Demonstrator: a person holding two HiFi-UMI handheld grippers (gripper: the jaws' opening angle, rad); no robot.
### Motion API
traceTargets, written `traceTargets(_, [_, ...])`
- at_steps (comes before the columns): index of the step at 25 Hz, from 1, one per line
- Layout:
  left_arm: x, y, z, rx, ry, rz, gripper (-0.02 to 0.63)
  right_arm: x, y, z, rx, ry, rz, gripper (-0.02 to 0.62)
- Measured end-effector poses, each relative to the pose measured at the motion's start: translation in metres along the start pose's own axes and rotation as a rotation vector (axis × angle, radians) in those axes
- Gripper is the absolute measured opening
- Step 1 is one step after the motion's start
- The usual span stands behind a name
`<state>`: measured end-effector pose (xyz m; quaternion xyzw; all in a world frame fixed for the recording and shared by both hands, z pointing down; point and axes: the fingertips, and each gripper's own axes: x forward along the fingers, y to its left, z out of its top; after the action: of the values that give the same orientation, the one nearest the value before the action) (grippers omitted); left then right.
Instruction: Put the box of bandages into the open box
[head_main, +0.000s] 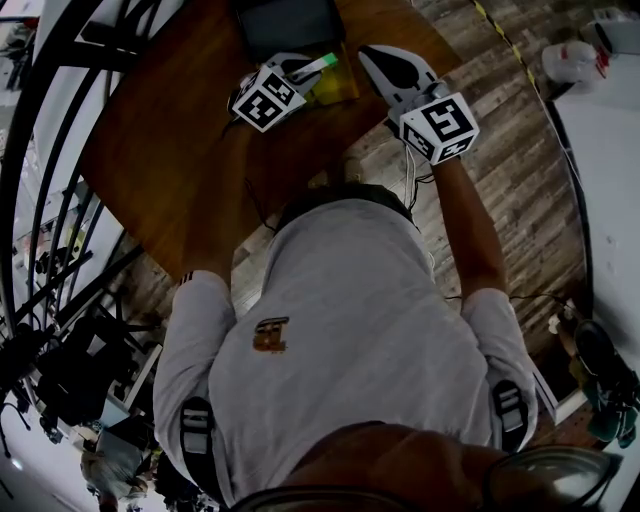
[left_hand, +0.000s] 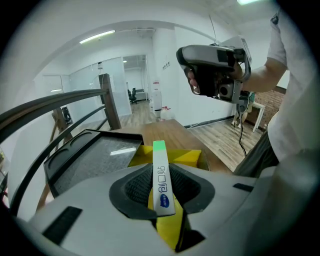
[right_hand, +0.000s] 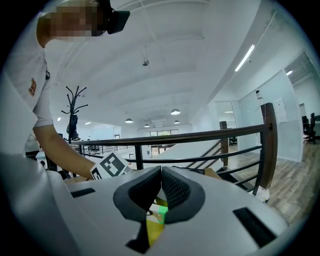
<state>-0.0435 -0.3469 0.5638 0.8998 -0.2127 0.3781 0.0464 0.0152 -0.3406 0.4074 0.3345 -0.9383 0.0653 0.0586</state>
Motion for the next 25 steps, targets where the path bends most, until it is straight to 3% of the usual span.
traceTargets(22, [0.015, 0.005, -0.009, -0.033, 0.037, -0.022, 0.112, -0.001, -0.016, -0.010, 0.024, 0.003, 0.001, 0.032])
traceTargets(25, [0.013, 0.004, -0.009, -0.037, 0.033, -0.013, 0.136, -0.002, -0.015, -0.010, 0.026, 0.003, 0.002, 0.032])
